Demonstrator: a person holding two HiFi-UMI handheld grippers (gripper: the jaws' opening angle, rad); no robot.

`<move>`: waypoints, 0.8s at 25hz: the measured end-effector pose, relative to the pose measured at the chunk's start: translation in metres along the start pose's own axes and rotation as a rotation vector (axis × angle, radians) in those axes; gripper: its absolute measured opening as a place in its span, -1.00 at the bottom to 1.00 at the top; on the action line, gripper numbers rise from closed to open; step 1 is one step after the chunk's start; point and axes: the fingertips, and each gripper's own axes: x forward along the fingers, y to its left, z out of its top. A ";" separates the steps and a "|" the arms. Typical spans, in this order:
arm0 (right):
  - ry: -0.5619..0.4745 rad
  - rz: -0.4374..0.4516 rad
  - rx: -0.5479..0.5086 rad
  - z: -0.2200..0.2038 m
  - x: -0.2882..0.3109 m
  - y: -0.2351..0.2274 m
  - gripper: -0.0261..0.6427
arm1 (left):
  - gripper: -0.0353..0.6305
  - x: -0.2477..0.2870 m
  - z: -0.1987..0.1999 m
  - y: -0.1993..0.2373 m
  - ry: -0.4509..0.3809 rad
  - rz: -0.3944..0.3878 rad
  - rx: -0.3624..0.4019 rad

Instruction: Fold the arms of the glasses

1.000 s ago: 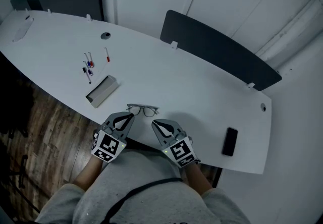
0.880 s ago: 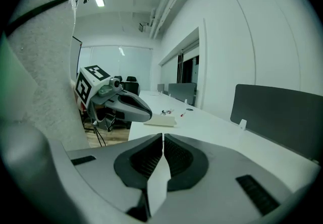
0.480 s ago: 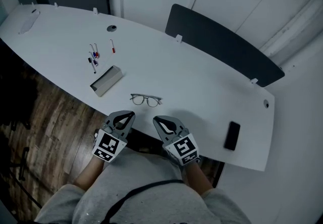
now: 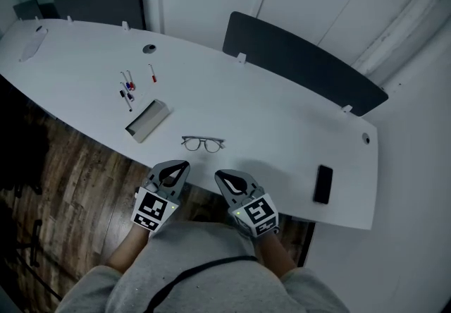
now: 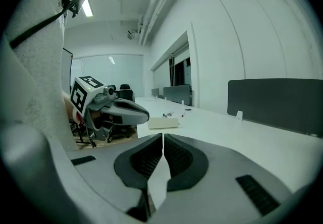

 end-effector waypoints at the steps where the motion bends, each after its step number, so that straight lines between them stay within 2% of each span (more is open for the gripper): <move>1: 0.002 -0.004 0.002 0.000 0.000 0.003 -0.84 | -0.85 -0.004 0.000 0.001 -0.003 -0.002 -0.006; 9: 0.008 0.001 0.021 -0.006 -0.001 0.050 -0.84 | -0.85 -0.050 -0.023 0.000 0.020 0.004 -0.060; 20: 0.000 -0.002 0.004 -0.004 -0.013 0.098 -0.85 | -0.85 -0.094 -0.028 -0.019 -0.010 -0.001 -0.065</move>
